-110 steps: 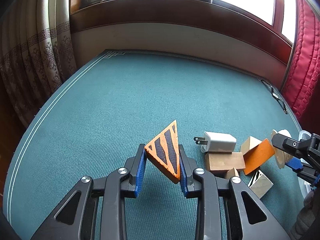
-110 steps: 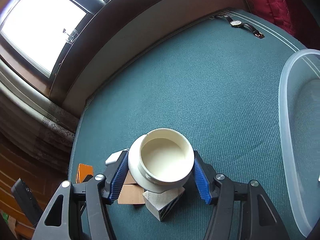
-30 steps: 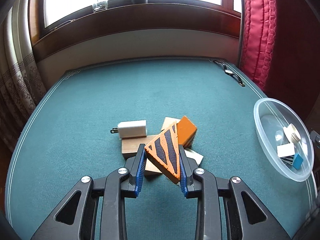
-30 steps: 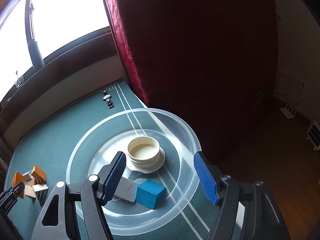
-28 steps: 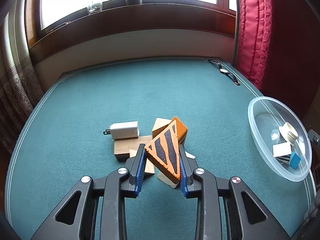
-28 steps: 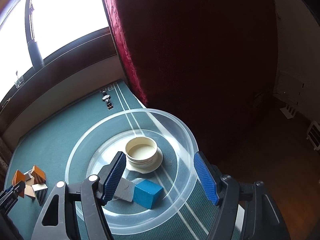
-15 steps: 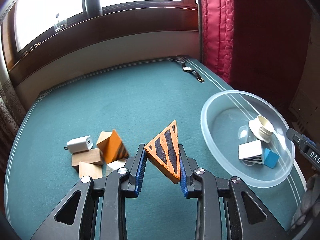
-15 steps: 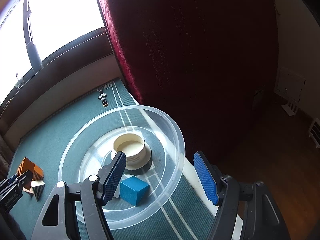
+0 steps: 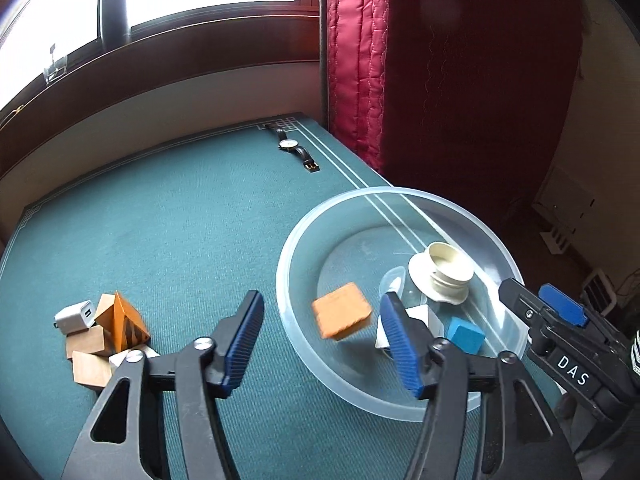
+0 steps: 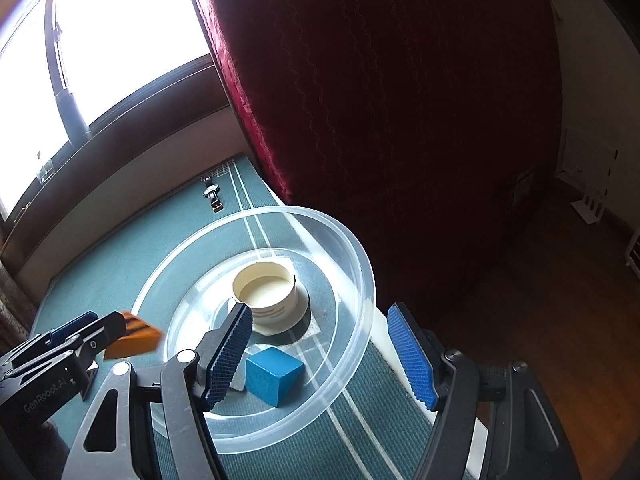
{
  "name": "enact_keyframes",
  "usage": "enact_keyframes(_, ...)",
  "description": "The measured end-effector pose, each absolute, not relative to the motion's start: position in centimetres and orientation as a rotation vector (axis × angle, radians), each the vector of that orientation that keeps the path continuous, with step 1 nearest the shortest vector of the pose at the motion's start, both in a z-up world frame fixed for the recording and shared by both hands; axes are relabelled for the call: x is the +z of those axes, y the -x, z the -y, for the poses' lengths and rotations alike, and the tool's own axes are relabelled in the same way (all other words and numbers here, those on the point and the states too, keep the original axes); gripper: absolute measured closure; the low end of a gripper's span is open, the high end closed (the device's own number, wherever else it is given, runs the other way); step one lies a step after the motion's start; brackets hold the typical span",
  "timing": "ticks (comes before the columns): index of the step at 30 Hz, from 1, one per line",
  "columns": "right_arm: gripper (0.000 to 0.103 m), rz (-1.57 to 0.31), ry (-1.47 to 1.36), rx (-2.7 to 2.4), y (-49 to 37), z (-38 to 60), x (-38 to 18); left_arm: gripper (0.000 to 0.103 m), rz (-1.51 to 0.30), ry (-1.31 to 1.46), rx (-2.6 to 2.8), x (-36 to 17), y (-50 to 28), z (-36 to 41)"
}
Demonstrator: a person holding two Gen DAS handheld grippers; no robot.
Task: Organize rigid objects
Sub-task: 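Carry the orange striped triangle into the clear bowl and open the left gripper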
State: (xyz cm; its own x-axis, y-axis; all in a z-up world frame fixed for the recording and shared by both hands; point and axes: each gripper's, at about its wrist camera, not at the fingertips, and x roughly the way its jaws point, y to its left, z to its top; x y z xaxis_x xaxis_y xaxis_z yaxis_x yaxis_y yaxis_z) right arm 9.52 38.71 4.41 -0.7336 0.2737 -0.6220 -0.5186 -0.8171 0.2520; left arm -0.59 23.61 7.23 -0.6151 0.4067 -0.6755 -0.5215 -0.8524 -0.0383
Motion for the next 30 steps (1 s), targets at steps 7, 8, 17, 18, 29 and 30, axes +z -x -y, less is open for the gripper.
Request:
enact_keyframes(7,0.029,-0.563,0.837,2.52,-8.9,-38.2,4.1,0.038,-0.252,0.968,2.494,6.7,0.9,-21.9)
enact_keyframes(8,0.029,-0.558,0.838,2.522,-8.9,-38.0,4.1,0.038,-0.255,0.975,2.505,6.6,1.0,-21.6)
enact_keyframes(17,0.029,-0.517,0.82,2.553,-9.1,-36.5,4.7,0.036,-0.246,1.039,2.562,5.7,1.1,-19.1)
enact_keyframes(18,0.029,-0.512,0.819,2.558,-9.1,-36.3,4.8,0.036,-0.24,1.045,2.565,5.6,1.0,-18.9)
enact_keyframes(29,0.024,-0.476,0.825,2.604,-9.3,-34.4,5.1,0.035,-0.176,1.096,2.623,5.6,0.8,-15.7)
enact_keyframes(30,0.021,-0.472,0.826,2.608,-9.2,-34.3,5.1,0.035,-0.167,1.104,2.629,5.5,0.8,-15.2)
